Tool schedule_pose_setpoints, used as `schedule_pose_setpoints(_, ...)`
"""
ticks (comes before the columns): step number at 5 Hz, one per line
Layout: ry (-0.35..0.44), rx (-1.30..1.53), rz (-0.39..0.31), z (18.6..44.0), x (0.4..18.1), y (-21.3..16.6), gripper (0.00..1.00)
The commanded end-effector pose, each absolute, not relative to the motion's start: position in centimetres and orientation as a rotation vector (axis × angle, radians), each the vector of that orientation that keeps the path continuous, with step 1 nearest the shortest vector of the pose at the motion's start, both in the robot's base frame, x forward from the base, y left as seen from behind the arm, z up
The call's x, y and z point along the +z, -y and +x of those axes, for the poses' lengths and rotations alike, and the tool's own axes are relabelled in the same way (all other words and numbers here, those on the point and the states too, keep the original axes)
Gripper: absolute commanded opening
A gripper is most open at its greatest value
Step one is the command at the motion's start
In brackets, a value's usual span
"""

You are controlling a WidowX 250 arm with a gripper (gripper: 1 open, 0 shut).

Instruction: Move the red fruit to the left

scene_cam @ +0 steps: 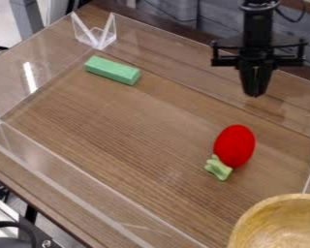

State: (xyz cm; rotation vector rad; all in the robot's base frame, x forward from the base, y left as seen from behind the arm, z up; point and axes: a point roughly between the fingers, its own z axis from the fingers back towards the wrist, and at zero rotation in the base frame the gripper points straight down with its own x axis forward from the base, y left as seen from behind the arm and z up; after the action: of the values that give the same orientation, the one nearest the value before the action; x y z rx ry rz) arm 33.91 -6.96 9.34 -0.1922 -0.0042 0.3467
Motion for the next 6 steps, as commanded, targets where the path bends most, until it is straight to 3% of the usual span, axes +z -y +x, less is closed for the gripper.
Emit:
schedule_pose_setpoints(1,0.046,0.321,-0.199,34.9,10.0,5.9,1.0)
schedule_pose_setpoints(3,0.017,0.251,-0.179,33.6,8.9,5.9,1.0)
schedule_pose_setpoints(6,-0.028,0.209,-0.134,33.0,3.1,7.4,1.0)
